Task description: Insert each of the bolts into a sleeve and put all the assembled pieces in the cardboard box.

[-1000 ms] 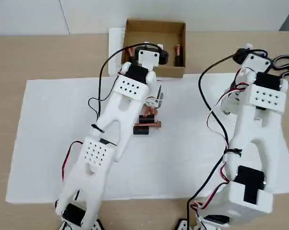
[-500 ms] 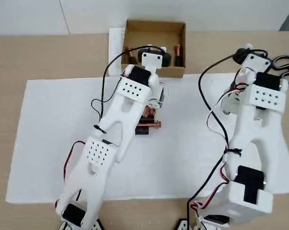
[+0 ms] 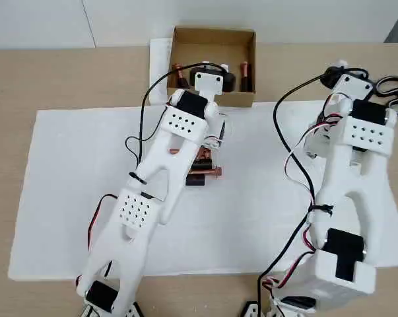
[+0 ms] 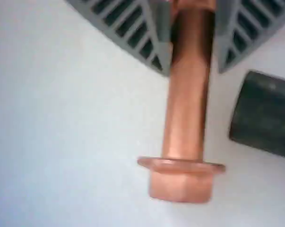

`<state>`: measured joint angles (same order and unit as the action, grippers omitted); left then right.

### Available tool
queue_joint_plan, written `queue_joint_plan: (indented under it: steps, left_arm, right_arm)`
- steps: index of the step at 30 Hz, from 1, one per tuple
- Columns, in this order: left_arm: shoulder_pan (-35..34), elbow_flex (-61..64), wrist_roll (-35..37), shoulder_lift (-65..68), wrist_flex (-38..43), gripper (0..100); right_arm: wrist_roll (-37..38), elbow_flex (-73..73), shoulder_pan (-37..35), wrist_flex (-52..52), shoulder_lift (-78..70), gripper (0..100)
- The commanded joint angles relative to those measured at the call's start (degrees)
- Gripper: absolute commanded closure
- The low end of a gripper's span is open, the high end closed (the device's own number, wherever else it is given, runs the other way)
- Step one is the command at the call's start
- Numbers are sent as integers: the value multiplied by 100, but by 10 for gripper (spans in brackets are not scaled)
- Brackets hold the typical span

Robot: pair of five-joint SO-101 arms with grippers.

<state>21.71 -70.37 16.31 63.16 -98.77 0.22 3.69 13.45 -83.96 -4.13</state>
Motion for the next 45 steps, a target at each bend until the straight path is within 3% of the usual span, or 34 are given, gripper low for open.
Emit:
queue_joint_plan:
  steps: [1, 13, 28, 39, 45]
  left_arm:
    - [-18, -251, 26, -62, -123, 968]
    - [211, -822, 9, -123, -167, 992]
    - [123, -110, -571, -2127, -167, 994]
    - [-826, 1982, -589, -4097, -167, 994]
    - [-1407, 3486, -695, -4431, -123, 994]
  right_arm:
    - [53, 0, 40, 22, 303, 770]
    - [53, 0, 48, 22, 303, 770]
    - [53, 0, 31, 66, 295, 770]
    - [53, 0, 13, 66, 295, 770]
    - [53, 0, 4, 75, 295, 770]
